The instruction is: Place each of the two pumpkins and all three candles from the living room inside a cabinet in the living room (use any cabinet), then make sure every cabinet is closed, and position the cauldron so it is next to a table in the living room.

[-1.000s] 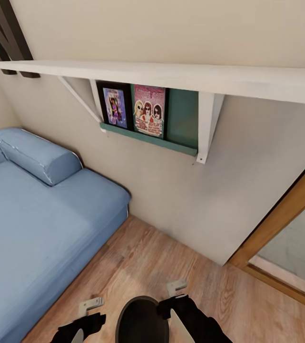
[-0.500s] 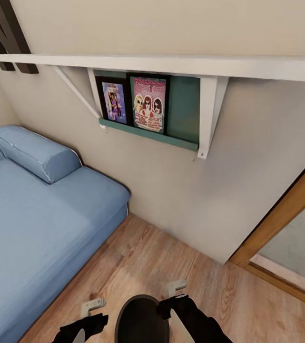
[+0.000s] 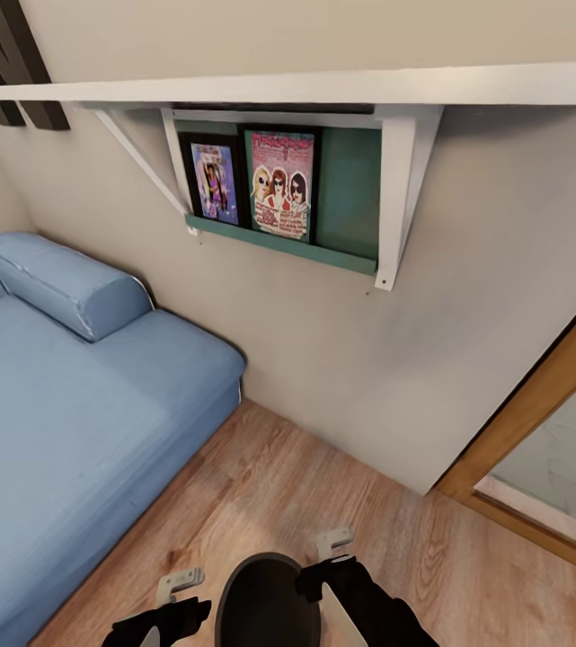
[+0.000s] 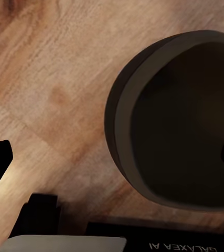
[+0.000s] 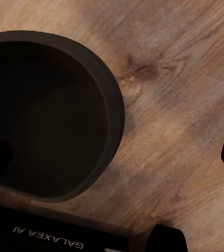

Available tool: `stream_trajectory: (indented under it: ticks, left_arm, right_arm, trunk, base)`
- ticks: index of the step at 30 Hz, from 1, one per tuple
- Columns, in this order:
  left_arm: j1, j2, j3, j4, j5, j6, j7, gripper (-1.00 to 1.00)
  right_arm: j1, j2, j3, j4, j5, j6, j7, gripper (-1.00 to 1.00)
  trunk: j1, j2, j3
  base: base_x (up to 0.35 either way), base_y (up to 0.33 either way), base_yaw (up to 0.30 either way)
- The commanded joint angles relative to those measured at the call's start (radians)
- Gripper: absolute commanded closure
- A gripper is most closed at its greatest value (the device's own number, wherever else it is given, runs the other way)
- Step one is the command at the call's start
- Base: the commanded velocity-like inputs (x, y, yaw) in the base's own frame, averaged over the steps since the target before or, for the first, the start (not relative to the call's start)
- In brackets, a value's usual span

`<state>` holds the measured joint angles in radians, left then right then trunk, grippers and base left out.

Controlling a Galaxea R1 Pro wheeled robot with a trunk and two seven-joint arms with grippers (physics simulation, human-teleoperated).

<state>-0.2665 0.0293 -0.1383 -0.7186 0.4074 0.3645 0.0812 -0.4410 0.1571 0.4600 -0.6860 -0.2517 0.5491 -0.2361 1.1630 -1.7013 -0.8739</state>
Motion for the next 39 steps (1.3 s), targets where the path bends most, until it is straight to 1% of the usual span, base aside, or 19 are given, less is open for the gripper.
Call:
stream_trajectory:
  ticks: [1,12,18,29,33,35,39]
  left_arm:
    - [0.000,0.001,-0.006,-0.001,0.010,0.001,0.008,-1.00]
    - [0.000,-0.004,-0.006,0.003,0.006,-0.006,0.009,-1.00]
    - [0.000,-0.015,-0.007,0.019,0.006,-0.017,0.014,-1.00]
    - [0.000,-0.021,-0.007,0.022,0.005,-0.033,0.021,-1.00]
    - [0.000,-0.024,-0.007,0.028,0.005,-0.035,0.021,-1.00]
    - [0.000,-0.028,-0.008,0.036,0.005,-0.047,0.021,-1.00]
    - [0.000,-0.034,-0.010,0.040,0.005,-0.055,0.022,-1.00]
  right_arm:
    - [-0.001,-0.001,0.005,-0.001,-0.011,0.003,-0.009,-1.00]
    - [-0.001,0.000,0.005,0.013,-0.011,0.002,-0.009,-1.00]
    - [-0.001,0.001,0.005,0.031,-0.012,-0.034,-0.009,-1.00]
    - [-0.001,0.001,0.005,0.035,-0.012,-0.043,-0.010,-1.00]
    - [-0.001,0.005,0.006,0.034,-0.013,-0.044,-0.009,-1.00]
    - [-0.001,0.012,0.006,0.034,-0.013,-0.044,-0.009,-1.00]
    - [-0.001,0.016,0.006,0.034,-0.014,-0.044,-0.008,-1.00]
  trunk:
    - [0.004,-0.008,-0.004]
    - [0.046,-0.085,-0.038]
    - [0.069,-0.127,-0.057]
    - [0.111,-0.204,-0.092]
    - [0.127,-0.232,-0.104]
    - [0.134,-0.246,-0.111]
    - [0.150,-0.274,-0.123]
  base:
    - [0.000,0.000,0.000]
    - [0.000,0.000,0.000]
    - [0.000,0.000,0.000]
    - [0.000,0.000,0.000]
    - [0.000,0.000,0.000]
    - [0.000,0.000,0.000]
    - [0.000,0.000,0.000]
